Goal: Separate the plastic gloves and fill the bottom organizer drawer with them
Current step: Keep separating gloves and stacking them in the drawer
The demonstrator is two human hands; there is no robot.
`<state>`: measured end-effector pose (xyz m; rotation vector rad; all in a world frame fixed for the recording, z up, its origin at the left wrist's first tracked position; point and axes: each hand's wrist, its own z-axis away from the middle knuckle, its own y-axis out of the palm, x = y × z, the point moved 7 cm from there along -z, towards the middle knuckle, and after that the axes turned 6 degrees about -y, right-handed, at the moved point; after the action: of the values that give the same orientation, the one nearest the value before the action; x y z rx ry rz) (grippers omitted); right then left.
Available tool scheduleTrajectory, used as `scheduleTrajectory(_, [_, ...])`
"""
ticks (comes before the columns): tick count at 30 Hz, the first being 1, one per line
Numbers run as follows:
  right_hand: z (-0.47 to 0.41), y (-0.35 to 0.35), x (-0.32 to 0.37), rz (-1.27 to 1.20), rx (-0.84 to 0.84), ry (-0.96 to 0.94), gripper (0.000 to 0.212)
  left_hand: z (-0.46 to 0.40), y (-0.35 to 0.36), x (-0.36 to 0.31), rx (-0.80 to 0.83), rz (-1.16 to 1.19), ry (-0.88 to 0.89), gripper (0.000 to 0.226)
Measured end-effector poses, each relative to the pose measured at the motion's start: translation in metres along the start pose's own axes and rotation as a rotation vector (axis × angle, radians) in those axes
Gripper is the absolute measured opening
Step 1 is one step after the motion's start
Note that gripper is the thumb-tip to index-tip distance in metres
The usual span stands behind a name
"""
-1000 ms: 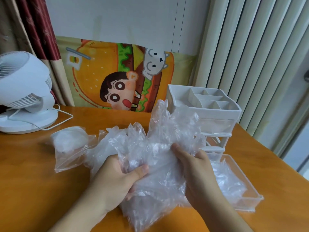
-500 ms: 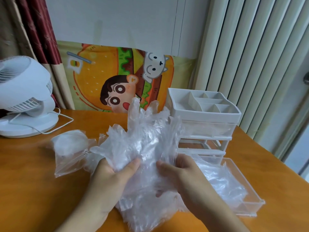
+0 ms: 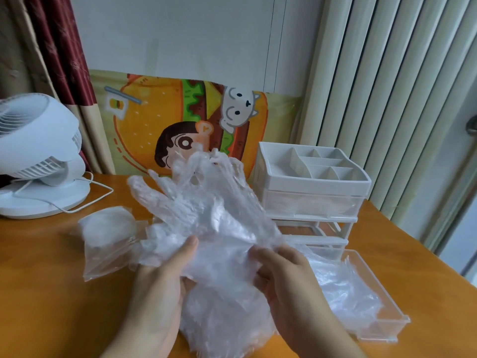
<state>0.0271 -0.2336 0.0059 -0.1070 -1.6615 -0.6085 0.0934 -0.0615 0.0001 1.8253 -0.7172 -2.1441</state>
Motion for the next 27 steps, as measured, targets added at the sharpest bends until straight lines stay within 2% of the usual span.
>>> scheduleTrajectory(3, [0.001,-0.003,0.0,-0.024,-0.067,-0.008,0.02,-0.001,0.0,0.005,0.005,-0.067,-0.026,0.019])
scheduleTrajectory(6, [-0.001,-0.008,-0.001,0.089,-0.09,-0.058,0.014,0.003,0.004,0.007,0.009,-0.121,-0.029,0.042])
scheduleTrajectory(9, [-0.005,-0.016,0.013,0.201,-0.101,-0.15,0.011,0.001,0.005,0.001,0.033,-0.068,0.022,0.017])
scheduleTrajectory(10, [-0.008,-0.023,0.019,0.222,-0.102,-0.164,0.013,0.001,0.009,0.002,0.076,-0.077,0.015,0.016])
scheduleTrajectory(15, [-0.02,-0.061,0.059,0.295,-0.025,-0.165,0.003,0.019,0.033,0.011,0.337,-0.179,-0.078,0.032])
scheduleTrajectory(17, [-0.025,-0.091,0.074,0.394,0.004,-0.137,0.009,0.028,0.043,0.015,0.448,-0.31,-0.117,0.062])
scheduleTrajectory(18, [-0.026,-0.106,0.082,0.45,0.012,-0.113,0.011,0.028,0.045,0.013,0.435,-0.365,-0.08,0.064])
scheduleTrajectory(19, [-0.028,-0.125,0.087,0.509,0.012,-0.089,0.01,0.027,0.047,0.01,0.399,-0.422,0.011,0.054])
scheduleTrajectory(22, [-0.037,-0.165,0.088,0.688,0.018,-0.005,0.008,0.035,0.071,-0.013,0.29,-0.624,0.373,0.027])
scheduleTrajectory(25, [-0.041,-0.18,0.078,0.915,0.048,0.011,0.016,0.051,0.137,-0.019,0.457,-0.893,0.676,0.012])
scheduleTrajectory(27, [-0.042,-0.179,0.072,1.039,0.086,0.008,0.029,0.046,0.179,0.008,0.579,-1.203,0.725,0.018])
